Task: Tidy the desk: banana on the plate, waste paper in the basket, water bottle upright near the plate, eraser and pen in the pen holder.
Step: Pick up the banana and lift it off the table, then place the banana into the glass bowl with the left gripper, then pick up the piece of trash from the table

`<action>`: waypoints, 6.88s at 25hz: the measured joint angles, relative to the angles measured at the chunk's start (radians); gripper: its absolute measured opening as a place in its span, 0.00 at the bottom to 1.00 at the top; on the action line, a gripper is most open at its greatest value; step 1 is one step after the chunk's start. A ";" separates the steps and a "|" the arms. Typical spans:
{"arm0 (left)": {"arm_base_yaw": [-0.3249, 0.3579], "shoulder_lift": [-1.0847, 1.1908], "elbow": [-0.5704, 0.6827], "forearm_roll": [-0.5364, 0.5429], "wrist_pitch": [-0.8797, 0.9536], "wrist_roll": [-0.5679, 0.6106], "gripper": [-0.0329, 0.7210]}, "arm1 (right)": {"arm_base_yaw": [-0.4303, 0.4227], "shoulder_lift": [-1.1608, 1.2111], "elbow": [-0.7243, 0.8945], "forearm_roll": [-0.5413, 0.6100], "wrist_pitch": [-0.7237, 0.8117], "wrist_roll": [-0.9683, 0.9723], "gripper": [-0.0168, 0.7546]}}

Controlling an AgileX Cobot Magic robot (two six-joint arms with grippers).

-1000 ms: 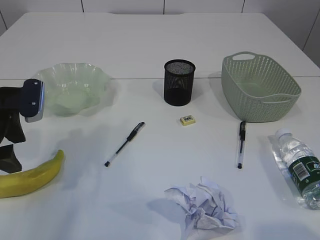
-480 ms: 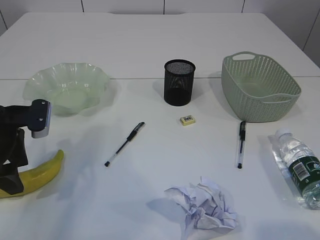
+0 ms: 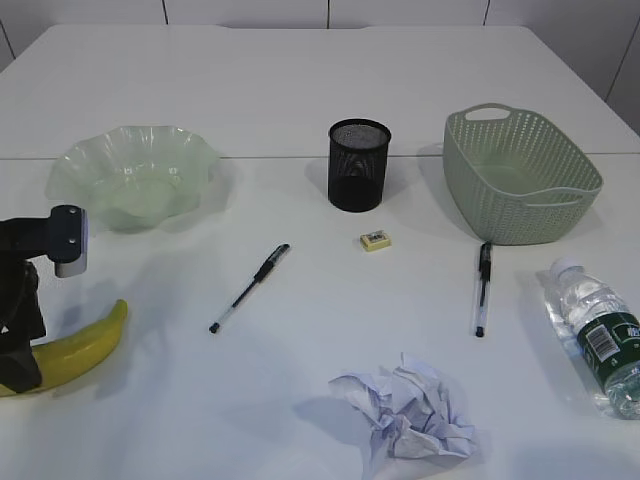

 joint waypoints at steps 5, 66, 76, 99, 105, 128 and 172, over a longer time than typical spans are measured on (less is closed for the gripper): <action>0.000 0.035 0.000 -0.005 -0.024 0.000 0.71 | 0.000 0.000 0.000 -0.039 0.000 0.000 0.78; 0.008 0.410 -0.703 -0.376 -0.397 -0.032 0.39 | 0.000 0.002 0.000 -0.019 -0.060 0.000 0.78; 0.009 0.410 -0.704 -0.389 -0.415 -0.032 0.62 | 0.000 0.002 0.000 -0.017 -0.061 0.001 0.78; 0.009 -0.012 -0.708 -0.374 -0.048 -0.475 0.63 | 0.000 0.065 -0.067 -0.027 -0.018 -0.061 0.78; 0.009 -0.057 -0.708 -0.291 0.304 -0.745 0.63 | 0.012 0.275 -0.242 0.085 0.005 -0.205 0.78; 0.009 -0.468 -0.211 -0.181 0.270 -0.867 0.62 | 0.358 0.906 -0.362 0.195 -0.038 -0.300 0.73; 0.009 -0.477 -0.211 -0.181 0.291 -0.867 0.61 | 0.565 1.596 -0.562 0.002 -0.123 -0.402 0.71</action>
